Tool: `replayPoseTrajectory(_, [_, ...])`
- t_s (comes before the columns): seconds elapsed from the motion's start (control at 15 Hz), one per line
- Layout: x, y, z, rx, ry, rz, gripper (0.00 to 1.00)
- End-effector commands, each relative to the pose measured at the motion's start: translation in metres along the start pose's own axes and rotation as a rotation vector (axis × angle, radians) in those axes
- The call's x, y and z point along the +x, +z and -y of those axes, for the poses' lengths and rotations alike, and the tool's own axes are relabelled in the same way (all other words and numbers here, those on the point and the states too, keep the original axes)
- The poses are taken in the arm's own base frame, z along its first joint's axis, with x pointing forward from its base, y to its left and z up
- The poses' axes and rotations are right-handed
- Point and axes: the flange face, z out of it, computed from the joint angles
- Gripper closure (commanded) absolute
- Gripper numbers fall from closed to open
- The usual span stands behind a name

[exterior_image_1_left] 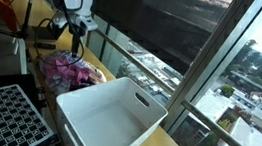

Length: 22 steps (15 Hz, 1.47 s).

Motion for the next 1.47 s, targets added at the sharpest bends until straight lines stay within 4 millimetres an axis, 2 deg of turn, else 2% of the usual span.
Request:
replayPoseTrajectory(0.0, [0.000, 0.079, 0.000, -0.020, 0.026, 0.001, 0.00])
replayPoseTrajectory(0.2, [-0.004, 0.149, -0.025, -0.069, 0.072, 0.043, 0.00])
replayPoseTrajectory(0.33, [-0.011, 0.186, -0.035, -0.086, 0.093, 0.076, 0.00])
replayPoseTrajectory(0.4, [-0.016, 0.201, -0.036, -0.089, 0.105, 0.091, 0.25])
replayPoseTrajectory(0.47, [-0.020, 0.209, -0.035, -0.085, 0.110, 0.101, 0.27])
replayPoseTrajectory(0.6, [-0.024, 0.208, -0.029, -0.072, 0.125, 0.105, 0.41])
replayPoseTrajectory(0.87, [-0.029, 0.190, -0.028, -0.044, 0.158, 0.104, 0.68])
replayPoseTrajectory(1.07, [-0.031, 0.169, -0.030, -0.028, 0.182, 0.090, 0.88])
replayPoseTrajectory(1.27, [-0.030, 0.146, -0.035, -0.005, 0.209, 0.068, 0.94])
replayPoseTrajectory(1.4, [-0.030, 0.131, -0.038, 0.009, 0.224, 0.052, 0.93])
